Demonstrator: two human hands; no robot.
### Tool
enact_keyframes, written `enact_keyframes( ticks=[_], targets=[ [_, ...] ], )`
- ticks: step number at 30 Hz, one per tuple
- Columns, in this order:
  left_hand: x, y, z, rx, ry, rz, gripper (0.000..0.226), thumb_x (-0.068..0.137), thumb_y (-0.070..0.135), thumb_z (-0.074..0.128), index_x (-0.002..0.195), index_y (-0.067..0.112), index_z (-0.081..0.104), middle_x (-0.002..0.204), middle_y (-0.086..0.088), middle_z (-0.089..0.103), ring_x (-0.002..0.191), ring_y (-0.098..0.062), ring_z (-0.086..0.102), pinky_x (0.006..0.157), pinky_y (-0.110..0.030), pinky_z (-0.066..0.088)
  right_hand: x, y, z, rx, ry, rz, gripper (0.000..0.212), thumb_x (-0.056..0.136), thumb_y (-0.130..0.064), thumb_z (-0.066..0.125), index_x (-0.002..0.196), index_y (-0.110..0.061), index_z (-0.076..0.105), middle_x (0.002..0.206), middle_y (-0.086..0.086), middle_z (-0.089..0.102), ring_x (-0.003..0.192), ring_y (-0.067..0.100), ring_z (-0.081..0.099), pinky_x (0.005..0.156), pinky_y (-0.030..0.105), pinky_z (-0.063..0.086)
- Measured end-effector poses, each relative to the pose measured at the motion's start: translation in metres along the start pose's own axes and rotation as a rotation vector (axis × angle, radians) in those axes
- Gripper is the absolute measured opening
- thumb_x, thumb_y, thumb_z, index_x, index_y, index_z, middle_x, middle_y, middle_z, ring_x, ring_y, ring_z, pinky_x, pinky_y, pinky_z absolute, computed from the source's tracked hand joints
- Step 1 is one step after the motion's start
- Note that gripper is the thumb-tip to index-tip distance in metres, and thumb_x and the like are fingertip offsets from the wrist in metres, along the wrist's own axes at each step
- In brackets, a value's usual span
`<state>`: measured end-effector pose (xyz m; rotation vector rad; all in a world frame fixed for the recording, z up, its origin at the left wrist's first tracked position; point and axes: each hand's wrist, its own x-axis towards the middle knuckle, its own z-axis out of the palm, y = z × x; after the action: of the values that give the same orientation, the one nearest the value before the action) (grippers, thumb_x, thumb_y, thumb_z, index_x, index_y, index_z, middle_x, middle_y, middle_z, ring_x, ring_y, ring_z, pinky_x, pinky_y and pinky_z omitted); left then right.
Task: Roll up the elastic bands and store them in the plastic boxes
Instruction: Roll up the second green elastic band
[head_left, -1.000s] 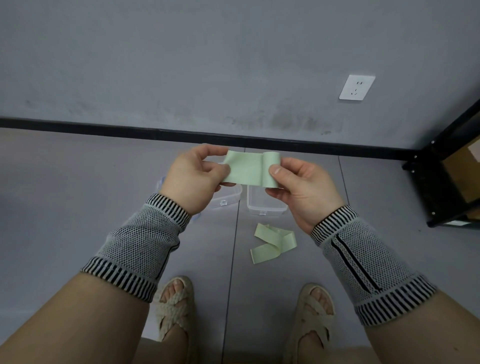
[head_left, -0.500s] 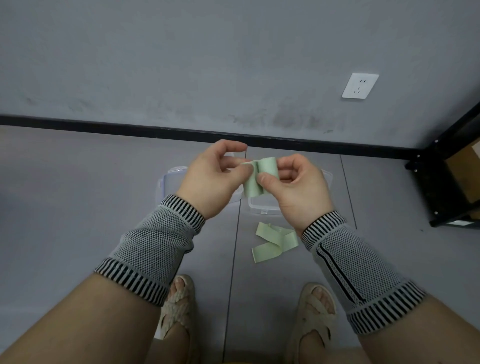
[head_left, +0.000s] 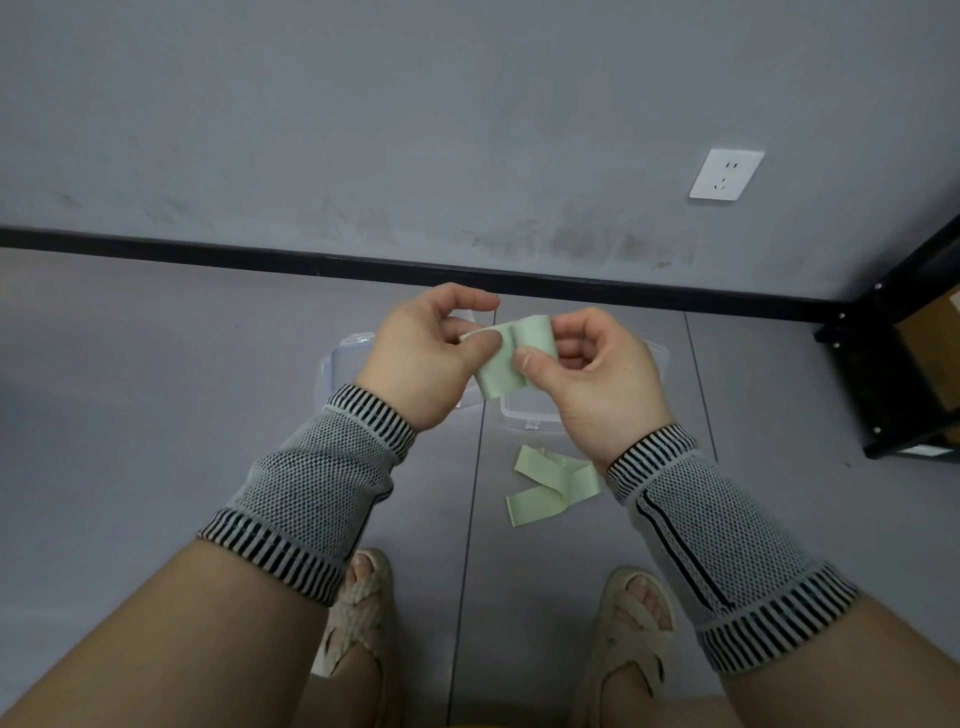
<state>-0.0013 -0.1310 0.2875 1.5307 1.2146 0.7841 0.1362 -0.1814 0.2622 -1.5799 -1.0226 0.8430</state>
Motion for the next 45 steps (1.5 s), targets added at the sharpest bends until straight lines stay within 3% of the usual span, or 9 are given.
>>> enact_keyframes(
  ticks=[4,10,17,20,26,32,37,40,45],
  targets=[
    [0.0,0.002,0.0,0.006,-0.003,0.022,0.018,0.086,0.009,0.062,0.101,0.02,0.061,0.08,-0.013,0.069,0.051,-0.009,0.052,0.04,-0.016,0.039,0.0,-0.002,-0.002,0.012,-0.008,-0.002,0.022,0.078,-0.016,0.076,0.09,-0.024,0.059,0.089,-0.003,0.069,0.079,0.01,0.067,0.072,0.025,0.056],
    [0.001,-0.001,0.007,-0.04,-0.002,-0.006,0.014,0.086,0.009,0.061,0.097,0.017,0.064,0.054,0.005,0.054,0.039,0.0,0.042,0.04,-0.012,0.036,-0.004,-0.004,0.001,-0.084,-0.009,-0.031,0.035,0.069,-0.024,0.082,0.09,-0.024,0.054,0.086,0.002,0.065,0.072,0.014,0.063,0.065,0.028,0.056],
    [0.0,0.0,0.008,-0.038,-0.02,-0.011,0.016,0.084,0.016,0.068,0.099,0.014,0.064,0.068,-0.003,0.062,0.045,0.003,0.051,0.041,-0.01,0.037,-0.006,-0.008,0.001,-0.134,-0.009,-0.008,0.041,0.064,-0.036,0.084,0.092,-0.024,0.055,0.083,-0.006,0.063,0.068,0.004,0.059,0.063,0.021,0.053],
    [0.002,-0.003,0.002,-0.051,-0.002,-0.013,0.014,0.085,0.019,0.066,0.099,0.021,0.063,0.078,-0.013,0.069,0.058,-0.003,0.058,0.05,-0.014,0.044,-0.004,-0.008,-0.003,-0.084,-0.085,-0.009,0.034,0.072,-0.028,0.079,0.099,-0.023,0.059,0.093,-0.006,0.066,0.081,0.009,0.064,0.074,0.025,0.055],
    [0.002,-0.004,0.0,-0.03,-0.027,-0.015,0.019,0.088,0.019,0.063,0.107,0.022,0.06,0.068,0.003,0.066,0.044,0.0,0.045,0.043,-0.015,0.039,-0.005,-0.004,-0.009,0.055,-0.194,0.05,0.029,0.082,-0.012,0.07,0.108,-0.021,0.061,0.086,0.0,0.074,0.08,0.012,0.071,0.083,0.036,0.057],
    [0.003,-0.004,0.002,-0.06,0.005,-0.048,0.031,0.079,0.024,0.072,0.108,0.022,0.061,0.079,0.001,0.071,0.061,-0.003,0.06,0.058,-0.022,0.048,-0.004,-0.005,-0.005,0.039,-0.116,0.04,0.03,0.078,-0.015,0.075,0.103,-0.022,0.061,0.09,0.001,0.071,0.079,0.014,0.07,0.077,0.033,0.058],
    [0.004,-0.005,0.007,-0.065,0.019,-0.055,0.038,0.074,0.022,0.078,0.107,0.021,0.06,0.079,0.002,0.068,0.063,-0.003,0.062,0.062,-0.024,0.05,-0.006,-0.005,0.0,-0.102,-0.046,-0.049,0.038,0.071,-0.03,0.08,0.1,-0.029,0.056,0.088,-0.007,0.064,0.068,-0.002,0.059,0.065,0.016,0.053],
    [0.004,-0.004,0.004,-0.126,0.0,-0.079,0.035,0.077,0.016,0.075,0.108,0.021,0.059,0.082,0.0,0.07,0.071,-0.011,0.065,0.071,-0.031,0.053,-0.005,-0.004,-0.002,-0.093,-0.103,-0.08,0.044,0.068,-0.026,0.083,0.1,-0.033,0.053,0.091,-0.007,0.062,0.076,0.002,0.06,0.072,0.022,0.055],
    [0.003,-0.004,-0.004,-0.234,-0.08,-0.134,0.036,0.083,0.009,0.067,0.115,0.02,0.056,0.091,-0.005,0.07,0.084,-0.017,0.063,0.073,-0.028,0.051,-0.002,0.002,-0.015,-0.336,-0.219,-0.204,0.075,0.072,-0.023,0.08,0.133,-0.04,0.041,0.117,-0.015,0.051,0.095,0.003,0.054,0.079,0.022,0.052]
  ],
)
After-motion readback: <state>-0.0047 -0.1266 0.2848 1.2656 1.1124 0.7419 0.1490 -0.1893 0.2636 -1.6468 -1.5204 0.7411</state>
